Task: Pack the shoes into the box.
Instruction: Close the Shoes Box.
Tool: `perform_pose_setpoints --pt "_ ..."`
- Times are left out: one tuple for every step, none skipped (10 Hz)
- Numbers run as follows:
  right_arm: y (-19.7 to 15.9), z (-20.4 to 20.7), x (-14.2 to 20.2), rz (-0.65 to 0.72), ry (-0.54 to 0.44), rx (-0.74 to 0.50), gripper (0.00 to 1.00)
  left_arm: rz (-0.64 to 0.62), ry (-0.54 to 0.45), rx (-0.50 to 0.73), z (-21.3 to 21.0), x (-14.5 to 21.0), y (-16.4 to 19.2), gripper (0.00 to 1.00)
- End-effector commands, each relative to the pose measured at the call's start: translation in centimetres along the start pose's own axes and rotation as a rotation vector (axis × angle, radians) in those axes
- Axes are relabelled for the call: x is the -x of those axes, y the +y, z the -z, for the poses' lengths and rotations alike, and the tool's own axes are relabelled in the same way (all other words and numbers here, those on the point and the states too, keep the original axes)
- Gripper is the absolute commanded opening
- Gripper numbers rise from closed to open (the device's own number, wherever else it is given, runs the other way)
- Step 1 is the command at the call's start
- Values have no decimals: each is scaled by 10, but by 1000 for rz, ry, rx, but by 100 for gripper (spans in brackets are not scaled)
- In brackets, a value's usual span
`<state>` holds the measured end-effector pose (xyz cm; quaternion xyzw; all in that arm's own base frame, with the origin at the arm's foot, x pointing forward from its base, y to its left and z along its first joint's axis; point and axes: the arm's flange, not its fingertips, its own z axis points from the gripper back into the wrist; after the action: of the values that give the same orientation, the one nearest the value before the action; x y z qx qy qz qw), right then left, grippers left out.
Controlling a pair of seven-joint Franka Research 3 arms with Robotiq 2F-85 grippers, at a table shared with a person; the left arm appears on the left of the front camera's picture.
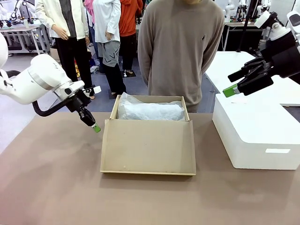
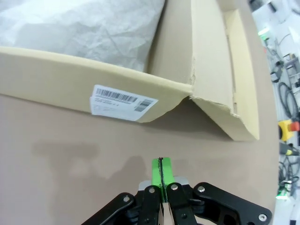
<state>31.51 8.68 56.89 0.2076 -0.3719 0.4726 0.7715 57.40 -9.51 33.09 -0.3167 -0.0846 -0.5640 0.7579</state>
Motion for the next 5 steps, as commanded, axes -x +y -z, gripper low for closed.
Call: perform_pose_setpoints --pt "-3 2 0 -18 -26 -18 100 6 -44 66 -1 1 7 0" --pt "-3 2 0 -18 -26 -18 100 -18 -53 118 3 1 10 0" --pt "-3 2 0 -18 -26 -18 100 -16 -50 119 8 1 12 0" --pt "-3 2 0 -18 -26 -18 100 -10 -52 117 13 0 13 0" --pt "-3 2 0 -18 -26 -18 100 -12 -44 103 18 -2 13 0"
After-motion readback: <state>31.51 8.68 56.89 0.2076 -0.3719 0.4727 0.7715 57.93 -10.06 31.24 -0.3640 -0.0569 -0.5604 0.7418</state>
